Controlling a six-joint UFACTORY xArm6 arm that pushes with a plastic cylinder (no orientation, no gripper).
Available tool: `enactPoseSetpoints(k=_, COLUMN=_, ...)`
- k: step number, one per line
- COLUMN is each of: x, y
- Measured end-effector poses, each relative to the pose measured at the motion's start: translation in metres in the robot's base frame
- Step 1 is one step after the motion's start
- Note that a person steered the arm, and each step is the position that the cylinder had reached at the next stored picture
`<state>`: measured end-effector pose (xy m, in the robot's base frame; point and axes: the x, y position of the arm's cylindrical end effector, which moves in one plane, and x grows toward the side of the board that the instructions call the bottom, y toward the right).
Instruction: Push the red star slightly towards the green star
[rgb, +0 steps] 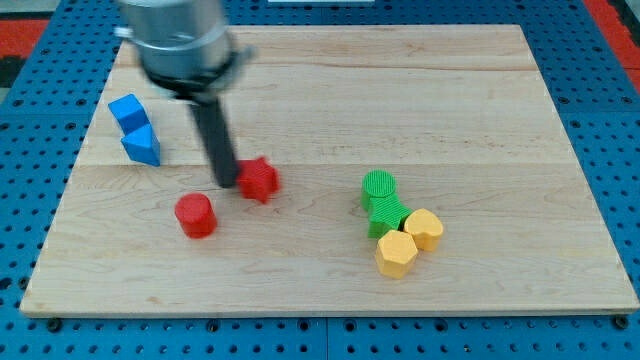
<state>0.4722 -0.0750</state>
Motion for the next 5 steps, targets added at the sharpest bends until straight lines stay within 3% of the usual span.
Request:
enactPoseSetpoints(k=1, x=-0.005, y=0.036)
enactPoseSetpoints(k=5, x=-0.021, y=0.035)
